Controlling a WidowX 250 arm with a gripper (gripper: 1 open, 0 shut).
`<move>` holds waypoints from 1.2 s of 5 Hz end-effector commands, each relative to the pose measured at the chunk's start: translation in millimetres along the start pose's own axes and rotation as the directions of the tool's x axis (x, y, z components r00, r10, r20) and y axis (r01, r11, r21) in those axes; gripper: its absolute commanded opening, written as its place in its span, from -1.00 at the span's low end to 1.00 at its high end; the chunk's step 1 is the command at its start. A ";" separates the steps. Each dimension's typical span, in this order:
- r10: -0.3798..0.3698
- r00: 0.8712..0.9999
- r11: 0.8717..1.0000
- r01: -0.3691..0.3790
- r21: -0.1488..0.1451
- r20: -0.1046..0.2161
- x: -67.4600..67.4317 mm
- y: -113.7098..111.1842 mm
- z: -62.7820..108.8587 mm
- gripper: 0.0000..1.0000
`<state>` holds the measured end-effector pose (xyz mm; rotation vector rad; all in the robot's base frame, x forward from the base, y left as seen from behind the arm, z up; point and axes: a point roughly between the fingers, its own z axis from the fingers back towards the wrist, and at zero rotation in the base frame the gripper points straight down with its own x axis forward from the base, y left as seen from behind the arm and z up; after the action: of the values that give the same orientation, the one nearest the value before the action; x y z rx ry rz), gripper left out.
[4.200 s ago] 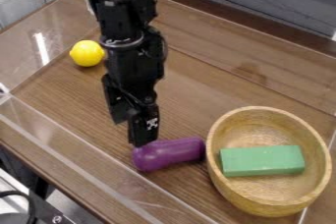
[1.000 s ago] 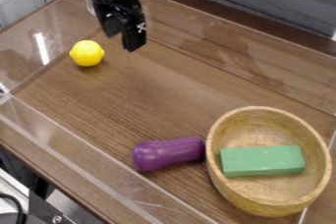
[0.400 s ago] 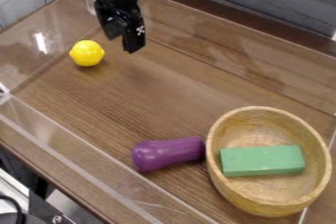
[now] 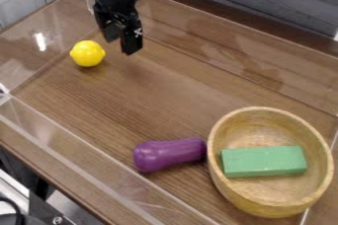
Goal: Remove the purple eggplant from inside the brown bowl and put it on the table
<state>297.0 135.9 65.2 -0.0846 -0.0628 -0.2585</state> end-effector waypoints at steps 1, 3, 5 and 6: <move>0.012 0.999 0.999 -0.014 0.042 0.047 7.6 14.5 14.2 1.00; 0.026 0.999 0.999 -0.028 0.036 0.035 8.6 25.0 6.0 1.00; 0.036 0.999 0.999 -0.037 0.033 0.030 13.3 34.0 -1.7 1.00; 0.040 0.999 0.999 -0.041 0.033 0.031 15.8 38.4 -3.6 1.00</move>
<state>314.4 158.9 39.7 -0.0975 -0.0399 -0.2230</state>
